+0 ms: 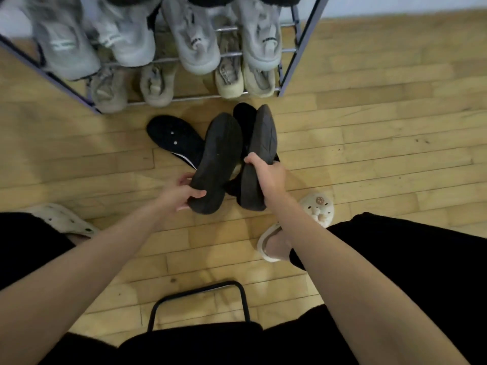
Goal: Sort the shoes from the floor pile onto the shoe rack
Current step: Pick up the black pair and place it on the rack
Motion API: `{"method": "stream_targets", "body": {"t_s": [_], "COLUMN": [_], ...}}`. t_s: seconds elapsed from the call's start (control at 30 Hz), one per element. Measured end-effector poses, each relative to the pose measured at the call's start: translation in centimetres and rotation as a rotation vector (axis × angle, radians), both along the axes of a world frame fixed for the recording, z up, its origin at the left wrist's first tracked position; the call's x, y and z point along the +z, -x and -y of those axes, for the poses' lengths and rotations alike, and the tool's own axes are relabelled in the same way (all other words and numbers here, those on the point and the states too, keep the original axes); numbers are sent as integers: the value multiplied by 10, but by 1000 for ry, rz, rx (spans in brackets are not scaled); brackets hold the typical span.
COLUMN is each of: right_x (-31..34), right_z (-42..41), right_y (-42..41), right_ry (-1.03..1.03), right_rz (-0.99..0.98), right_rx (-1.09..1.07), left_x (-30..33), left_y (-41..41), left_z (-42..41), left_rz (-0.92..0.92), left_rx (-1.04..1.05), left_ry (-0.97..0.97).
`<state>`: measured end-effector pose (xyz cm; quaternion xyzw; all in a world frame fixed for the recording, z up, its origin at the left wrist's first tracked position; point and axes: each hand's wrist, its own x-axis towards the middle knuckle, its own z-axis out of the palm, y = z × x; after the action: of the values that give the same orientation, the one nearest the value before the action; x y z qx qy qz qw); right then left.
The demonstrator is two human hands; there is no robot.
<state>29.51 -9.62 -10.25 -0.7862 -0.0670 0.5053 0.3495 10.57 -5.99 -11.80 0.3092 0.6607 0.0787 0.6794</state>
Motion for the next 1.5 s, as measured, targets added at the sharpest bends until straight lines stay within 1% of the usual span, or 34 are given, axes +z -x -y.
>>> {"method": "stream_targets", "body": {"t_s": [0.07,0.13,0.2,0.33,0.4,0.5,0.63,0.7,0.8,0.93,1.03,1.1,1.2,1.33,1.43,1.5], "right_x": [21,44,63,96,107,121,138,146,165,194,216,231,255,289,307,314], "right_z": [-3,-2,2,15,18,18,14,13,9,1,0,-2,-14,-37,-64,-82], "right_y": [6,9,9,11,19,37,58,63,69,74,74,75,82,93,102,105], "right_ry": [-88,-200,-323,-410,-438,-462,-453,-459,-516,-640,-754,-803,-855,-938,-937,-890], "right_rz": [-183,-315,-469,-623,-676,-614,-478,-422,-389,-312,-321,-320,-172,-199,-179,-141], "right_rx": [8,56,48,32,40,97,153,184,199,240,252,260,197,124,128,118], "left_x": [22,43,64,101,114,129,149,159,180,214,233,247,271,304,322,330], "left_y": [9,17,25,39,43,49,60,65,67,65,63,62,63,71,82,90], "left_z": [-3,-6,-9,-1,6,14,22,24,21,15,13,13,11,-6,-28,-45], "left_rz": [-5,9,27,66,131,273,422,466,531,435,424,312,174,-3,-179,-301], "left_rx": [31,93,111,143,165,218,112,93,103,50,101,62,7,19,20,46], "left_ry": [-50,-115,-204,-358,-352,-237,-193,-200,-298,-510,-661,-828,-1055,-1303,-1391,-1411]}}
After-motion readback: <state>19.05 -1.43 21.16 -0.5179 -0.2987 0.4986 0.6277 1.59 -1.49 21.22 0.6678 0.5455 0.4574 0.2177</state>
